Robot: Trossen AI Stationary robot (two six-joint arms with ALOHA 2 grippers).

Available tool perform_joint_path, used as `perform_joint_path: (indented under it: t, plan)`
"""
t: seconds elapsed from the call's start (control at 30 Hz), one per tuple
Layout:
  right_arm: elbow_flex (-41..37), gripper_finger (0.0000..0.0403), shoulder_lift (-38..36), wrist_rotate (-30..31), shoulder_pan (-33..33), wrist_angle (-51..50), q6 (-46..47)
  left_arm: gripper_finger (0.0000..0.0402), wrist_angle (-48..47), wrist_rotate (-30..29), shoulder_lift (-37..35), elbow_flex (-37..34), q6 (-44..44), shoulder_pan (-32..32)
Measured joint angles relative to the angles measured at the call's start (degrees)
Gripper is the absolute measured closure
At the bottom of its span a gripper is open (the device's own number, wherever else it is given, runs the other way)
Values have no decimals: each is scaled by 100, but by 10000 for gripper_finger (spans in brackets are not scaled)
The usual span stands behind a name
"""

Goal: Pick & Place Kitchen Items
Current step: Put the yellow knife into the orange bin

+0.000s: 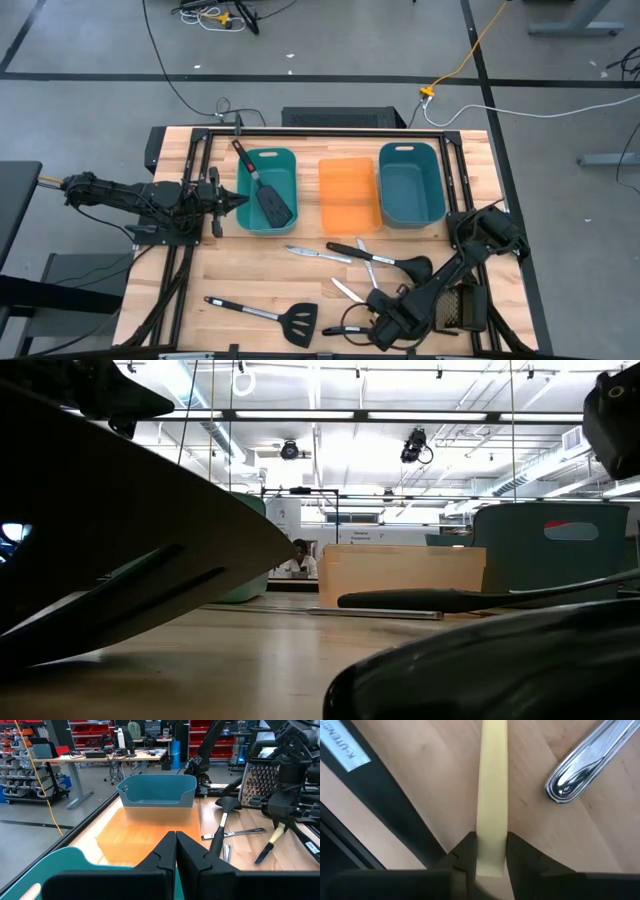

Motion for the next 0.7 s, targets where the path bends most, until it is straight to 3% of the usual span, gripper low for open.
perform_joint_path:
  t: [0.33, 0.53, 0.7]
  plan:
    - [-17, 322, -81, 194, 7, 41, -467, 387, 0, 0, 0, 0, -5, 0]
    - [-39, 322, -359, 1297, 20, -129, -850, 387, 4, 0, 0, 0, -65, 2]
    - [-37, 322, -801, 1757, -36, -98, -1532, 387, 6, 0, 0, 0, -64, 2]
